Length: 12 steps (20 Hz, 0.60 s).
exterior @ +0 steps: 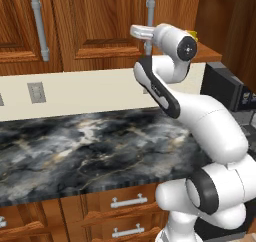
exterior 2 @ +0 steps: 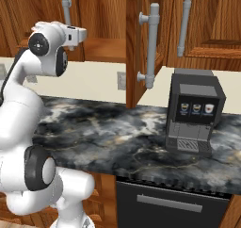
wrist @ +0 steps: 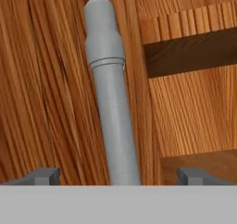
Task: Open the cabinet directly in front. Then move the beer and the mug to the dining counter with the candle on it.
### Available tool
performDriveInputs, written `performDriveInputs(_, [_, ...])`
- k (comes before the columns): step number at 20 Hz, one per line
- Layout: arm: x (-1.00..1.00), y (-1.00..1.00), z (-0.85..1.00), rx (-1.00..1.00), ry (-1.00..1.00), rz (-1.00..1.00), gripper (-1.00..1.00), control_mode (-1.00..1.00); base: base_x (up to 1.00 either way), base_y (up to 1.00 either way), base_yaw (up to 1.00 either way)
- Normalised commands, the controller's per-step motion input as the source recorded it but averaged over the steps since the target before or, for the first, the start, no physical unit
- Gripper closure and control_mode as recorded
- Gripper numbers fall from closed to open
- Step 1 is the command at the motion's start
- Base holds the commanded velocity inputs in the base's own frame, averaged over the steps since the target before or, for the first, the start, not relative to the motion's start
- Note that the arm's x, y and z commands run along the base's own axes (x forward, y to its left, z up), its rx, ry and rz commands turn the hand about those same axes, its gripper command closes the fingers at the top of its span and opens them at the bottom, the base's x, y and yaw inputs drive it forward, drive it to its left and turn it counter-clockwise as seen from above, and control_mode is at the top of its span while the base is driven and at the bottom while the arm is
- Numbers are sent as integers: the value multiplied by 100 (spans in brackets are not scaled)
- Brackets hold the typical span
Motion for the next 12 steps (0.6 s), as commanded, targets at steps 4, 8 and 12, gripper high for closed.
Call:
performDriveInputs(4, [97, 21, 0, 0, 15, 0, -100, -100, 0, 0, 0])
performDriveInputs(8, [100, 1, -3, 0, 13, 0, -100, -100, 0, 0, 0])
performDriveInputs(12, [95, 0, -11, 0, 11, 0, -100, -100, 0, 0, 0])
